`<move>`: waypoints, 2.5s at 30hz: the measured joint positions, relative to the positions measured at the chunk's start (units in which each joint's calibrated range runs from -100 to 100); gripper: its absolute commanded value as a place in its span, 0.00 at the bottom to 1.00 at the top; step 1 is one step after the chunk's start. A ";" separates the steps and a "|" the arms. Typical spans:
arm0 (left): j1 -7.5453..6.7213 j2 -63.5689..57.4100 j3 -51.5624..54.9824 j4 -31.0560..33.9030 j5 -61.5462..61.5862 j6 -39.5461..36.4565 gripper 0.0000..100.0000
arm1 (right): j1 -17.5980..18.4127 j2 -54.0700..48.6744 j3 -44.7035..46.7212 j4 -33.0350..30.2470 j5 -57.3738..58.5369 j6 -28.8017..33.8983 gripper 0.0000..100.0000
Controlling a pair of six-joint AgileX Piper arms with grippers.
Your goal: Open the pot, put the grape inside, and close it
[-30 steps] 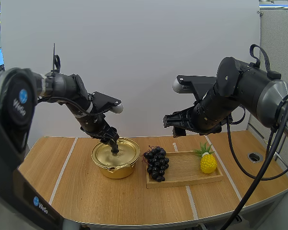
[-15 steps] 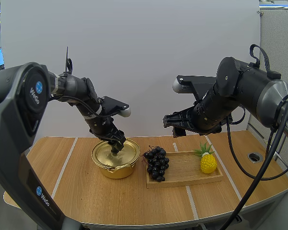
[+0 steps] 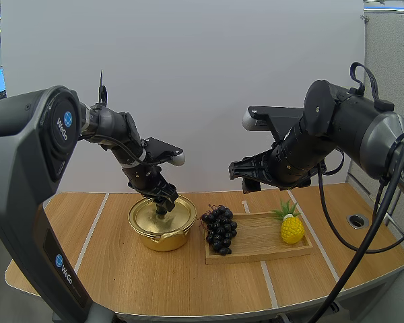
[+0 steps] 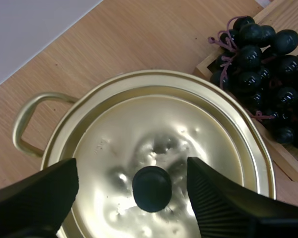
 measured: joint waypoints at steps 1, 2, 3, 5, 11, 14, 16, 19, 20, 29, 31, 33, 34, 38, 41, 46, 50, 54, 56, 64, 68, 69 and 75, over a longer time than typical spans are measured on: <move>0.00 0.52 -0.19 -0.28 0.53 0.00 1.00 | 0.00 0.00 0.00 0.00 0.00 0.00 1.00; 0.00 0.87 -0.33 -0.54 0.98 0.00 1.00 | 0.00 0.00 0.00 0.00 0.00 0.00 1.00; 0.00 1.10 -0.37 -0.66 1.35 0.00 1.00 | 0.00 0.00 0.00 0.00 0.00 0.00 1.00; 0.00 1.52 -0.37 -0.65 2.29 0.00 1.00 | 0.00 0.00 0.00 0.00 0.00 0.00 1.00; 0.00 1.62 -0.37 -0.76 3.72 0.00 1.00 | 0.00 0.00 0.00 0.00 0.00 0.00 1.00; 0.00 1.62 -0.37 -0.76 3.89 0.00 1.00 | 0.00 0.00 0.00 0.00 0.00 0.00 1.00; 0.00 1.62 -0.37 -0.76 4.06 0.00 1.00 | 0.00 0.00 0.00 0.00 0.00 0.00 1.00; 0.00 1.62 -0.37 -0.76 4.21 0.00 1.00 | 0.00 0.00 0.00 0.00 0.00 0.00 1.00; 0.00 1.62 -0.37 -0.76 4.21 0.00 0.89 | 0.00 0.00 0.00 0.00 0.00 0.00 1.00; 0.00 1.62 -0.48 -0.78 4.99 0.24 0.00 | 0.00 0.00 0.00 0.00 0.00 0.00 1.00; 0.00 1.62 -0.48 -0.78 5.14 0.24 0.00 | 0.00 0.00 0.00 0.00 0.00 0.00 1.00; 0.00 1.62 -0.48 -0.78 5.36 0.24 0.00 | 0.00 0.00 0.00 0.00 0.00 0.00 1.00; 0.00 1.62 -0.48 -0.78 5.36 0.24 0.00 | 0.00 0.00 0.00 0.00 0.00 0.00 1.00; 0.00 0.33 -0.75 -0.78 6.32 0.13 0.00 | 0.00 0.00 0.00 0.00 0.00 0.00 1.00; 0.00 -2.67 -1.86 -0.78 7.48 -0.09 0.00 | 0.00 0.00 0.00 0.00 0.00 0.00 1.00; 0.00 -9.59 -6.55 -0.66 10.24 -0.81 0.00 | 0.00 0.00 0.00 0.00 0.00 0.00 1.00; 0.00 -15.97 -11.70 -0.28 11.67 -1.85 0.00 | 0.00 0.00 0.00 0.00 0.00 0.00 1.00; 0.00 -20.82 -16.87 -0.03 11.67 -2.77 0.00 | 0.00 0.00 0.00 0.10 -1.19 0.00 1.00; 0.00 -22.68 -19.46 0.07 11.90 -3.49 0.00 | 0.00 0.00 0.00 0.10 -1.38 0.00 1.00; 0.00 -24.96 -24.21 0.07 12.12 -4.55 0.00 | 0.00 0.00 0.00 0.71 -1.74 0.00 1.00; 0.00 -26.72 -38.28 3.75 11.64 -8.87 0.00 | 0.00 0.00 0.00 5.72 -2.73 -0.13 1.00; 0.00 -26.72 -39.79 4.52 11.43 -9.39 0.00 | 0.00 0.00 0.00 6.55 -3.15 -0.27 1.00; 0.00 -26.76 -46.76 8.29 8.52 -10.77 0.00 | 0.00 1.23 0.00 9.43 -4.49 -1.58 1.00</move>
